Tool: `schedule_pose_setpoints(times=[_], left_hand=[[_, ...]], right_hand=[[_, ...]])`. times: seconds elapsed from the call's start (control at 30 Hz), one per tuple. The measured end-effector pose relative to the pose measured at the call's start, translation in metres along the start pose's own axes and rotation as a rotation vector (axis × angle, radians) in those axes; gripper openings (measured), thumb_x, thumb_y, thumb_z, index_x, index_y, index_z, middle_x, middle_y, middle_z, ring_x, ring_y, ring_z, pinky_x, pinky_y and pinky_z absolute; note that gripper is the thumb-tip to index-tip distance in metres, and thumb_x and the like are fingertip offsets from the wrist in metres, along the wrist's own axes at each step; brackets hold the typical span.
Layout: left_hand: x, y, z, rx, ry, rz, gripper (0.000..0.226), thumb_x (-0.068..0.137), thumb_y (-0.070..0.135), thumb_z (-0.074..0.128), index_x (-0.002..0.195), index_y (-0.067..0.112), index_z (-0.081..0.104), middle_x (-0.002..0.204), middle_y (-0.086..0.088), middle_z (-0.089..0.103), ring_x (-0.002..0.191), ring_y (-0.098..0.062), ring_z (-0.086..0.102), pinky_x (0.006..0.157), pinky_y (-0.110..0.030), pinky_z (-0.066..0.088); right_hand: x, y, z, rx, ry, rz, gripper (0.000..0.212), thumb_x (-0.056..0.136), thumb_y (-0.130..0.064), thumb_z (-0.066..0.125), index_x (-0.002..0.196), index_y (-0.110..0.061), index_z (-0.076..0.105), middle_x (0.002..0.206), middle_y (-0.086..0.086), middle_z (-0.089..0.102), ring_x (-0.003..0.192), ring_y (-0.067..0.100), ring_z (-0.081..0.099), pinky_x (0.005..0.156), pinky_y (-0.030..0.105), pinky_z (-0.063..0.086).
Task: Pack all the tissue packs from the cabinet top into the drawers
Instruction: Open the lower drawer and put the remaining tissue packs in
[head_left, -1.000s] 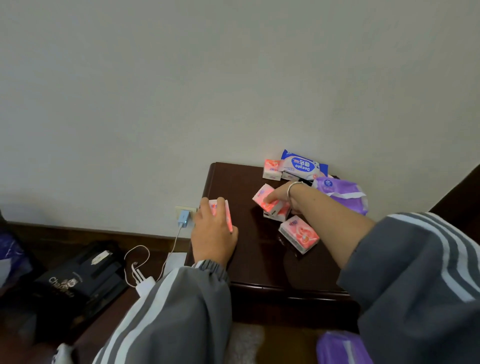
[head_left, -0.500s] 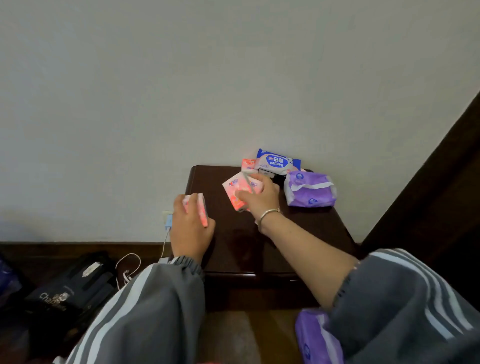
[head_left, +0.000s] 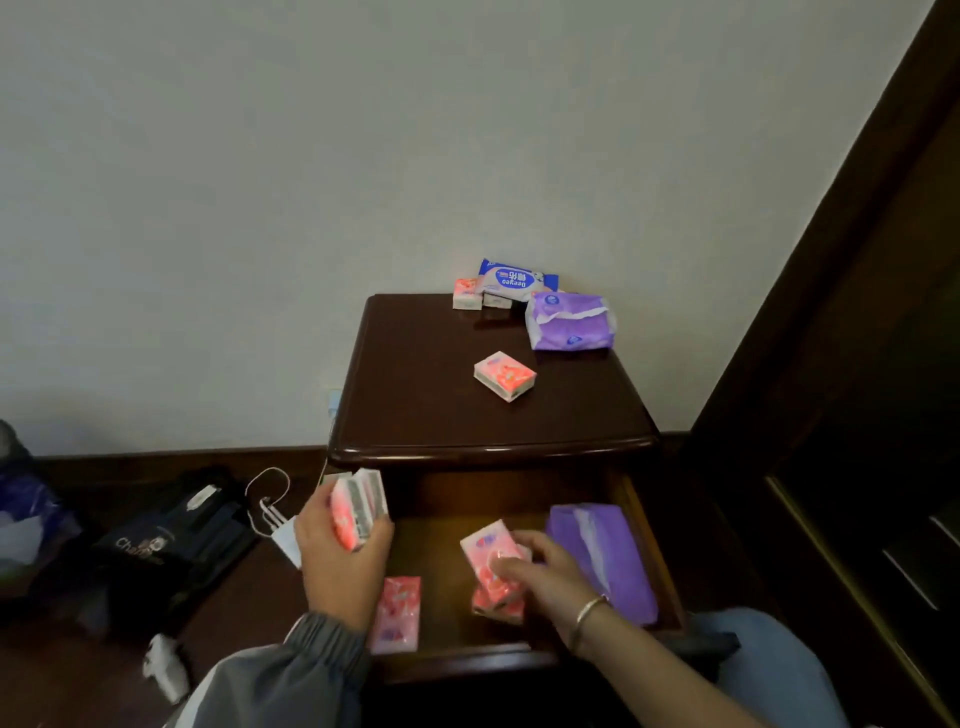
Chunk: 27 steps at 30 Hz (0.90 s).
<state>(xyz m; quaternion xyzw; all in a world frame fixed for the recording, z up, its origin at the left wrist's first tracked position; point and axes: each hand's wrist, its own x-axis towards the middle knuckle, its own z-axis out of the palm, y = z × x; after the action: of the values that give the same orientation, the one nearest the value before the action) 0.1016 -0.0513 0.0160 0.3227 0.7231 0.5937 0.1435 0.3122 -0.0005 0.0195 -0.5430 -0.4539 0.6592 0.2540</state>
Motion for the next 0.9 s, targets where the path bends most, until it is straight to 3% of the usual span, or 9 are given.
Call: schedule_pose_setpoints(times=[0.1, 0.2, 0.3, 0.37, 0.47, 0.63, 0.8, 0.9], left_hand=[[-0.018, -0.01, -0.011, 0.087, -0.034, -0.127, 0.058, 0.069, 0.014, 0.074, 0.122, 0.019, 0.05, 0.118, -0.01, 0.053, 0.099, -0.025, 0.059, 0.088, -0.045, 0.052], [-0.029, -0.011, -0.019, 0.15, -0.02, -0.203, 0.062, 0.069, 0.016, 0.073, 0.126, 0.017, 0.049, 0.123, -0.01, 0.047, 0.098, -0.025, 0.058, 0.084, -0.042, 0.052], [-0.035, -0.005, -0.021, 0.203, -0.037, -0.177, 0.066, 0.071, 0.016, 0.074, 0.129, 0.022, 0.044, 0.129, -0.007, 0.04, 0.094, -0.018, 0.052, 0.082, -0.034, 0.048], [-0.038, -0.003, -0.022, 0.228, -0.07, -0.158, 0.068, 0.071, 0.017, 0.074, 0.131, 0.022, 0.042, 0.132, -0.006, 0.038, 0.098, -0.019, 0.051, 0.087, -0.036, 0.047], [-0.039, -0.002, -0.023, 0.231, -0.078, -0.152, 0.068, 0.071, 0.017, 0.074, 0.131, 0.021, 0.042, 0.131, -0.008, 0.039, 0.104, -0.024, 0.052, 0.088, -0.037, 0.045], [-0.04, -0.001, -0.025, 0.222, -0.087, -0.146, 0.068, 0.071, 0.015, 0.073, 0.132, 0.019, 0.042, 0.132, -0.009, 0.04, 0.095, -0.013, 0.043, 0.084, -0.03, 0.04], [-0.04, -0.002, -0.026, 0.227, -0.101, -0.142, 0.068, 0.073, 0.016, 0.073, 0.133, 0.02, 0.041, 0.131, -0.007, 0.039, 0.094, -0.013, 0.045, 0.079, -0.027, 0.04], [-0.04, -0.003, -0.026, 0.232, -0.109, -0.132, 0.069, 0.073, 0.016, 0.073, 0.133, 0.02, 0.04, 0.132, -0.007, 0.039, 0.094, -0.012, 0.044, 0.08, -0.026, 0.039]], right_hand=[[-0.003, 0.004, 0.014, -0.167, 0.004, 0.008, 0.03, 0.082, -0.01, 0.067, 0.11, -0.015, 0.057, 0.104, 0.0, 0.065, 0.085, 0.01, 0.063, 0.06, 0.014, 0.05], [0.001, 0.006, 0.026, -0.328, -0.046, 0.074, 0.033, 0.085, -0.01, 0.064, 0.116, -0.009, 0.055, 0.112, 0.008, 0.065, 0.086, 0.012, 0.06, 0.054, 0.009, 0.046], [0.002, 0.013, 0.033, -0.461, -0.054, 0.107, 0.032, 0.084, -0.012, 0.065, 0.115, -0.007, 0.059, 0.116, 0.011, 0.066, 0.091, 0.017, 0.063, 0.074, 0.021, 0.052], [0.002, 0.016, 0.031, -0.499, -0.029, 0.095, 0.03, 0.084, -0.016, 0.064, 0.113, -0.008, 0.06, 0.113, 0.009, 0.067, 0.093, 0.019, 0.063, 0.081, 0.028, 0.05], [0.002, 0.017, 0.025, -0.436, 0.039, 0.084, 0.029, 0.086, -0.017, 0.063, 0.113, -0.006, 0.06, 0.112, 0.011, 0.067, 0.085, 0.017, 0.06, 0.072, 0.024, 0.048], [0.007, 0.017, 0.019, -0.324, 0.168, 0.131, 0.031, 0.088, -0.015, 0.058, 0.117, -0.005, 0.058, 0.114, 0.014, 0.065, 0.097, 0.025, 0.062, 0.076, 0.03, 0.049], [0.009, 0.009, 0.032, -0.361, 0.027, 0.115, 0.029, 0.091, -0.014, 0.055, 0.119, -0.007, 0.055, 0.115, 0.012, 0.065, 0.091, 0.021, 0.061, 0.07, 0.028, 0.048], [0.014, 0.003, 0.04, -0.308, -0.059, 0.089, 0.034, 0.091, -0.009, 0.056, 0.124, -0.005, 0.049, 0.123, 0.015, 0.061, 0.097, 0.021, 0.062, 0.07, 0.025, 0.051]])
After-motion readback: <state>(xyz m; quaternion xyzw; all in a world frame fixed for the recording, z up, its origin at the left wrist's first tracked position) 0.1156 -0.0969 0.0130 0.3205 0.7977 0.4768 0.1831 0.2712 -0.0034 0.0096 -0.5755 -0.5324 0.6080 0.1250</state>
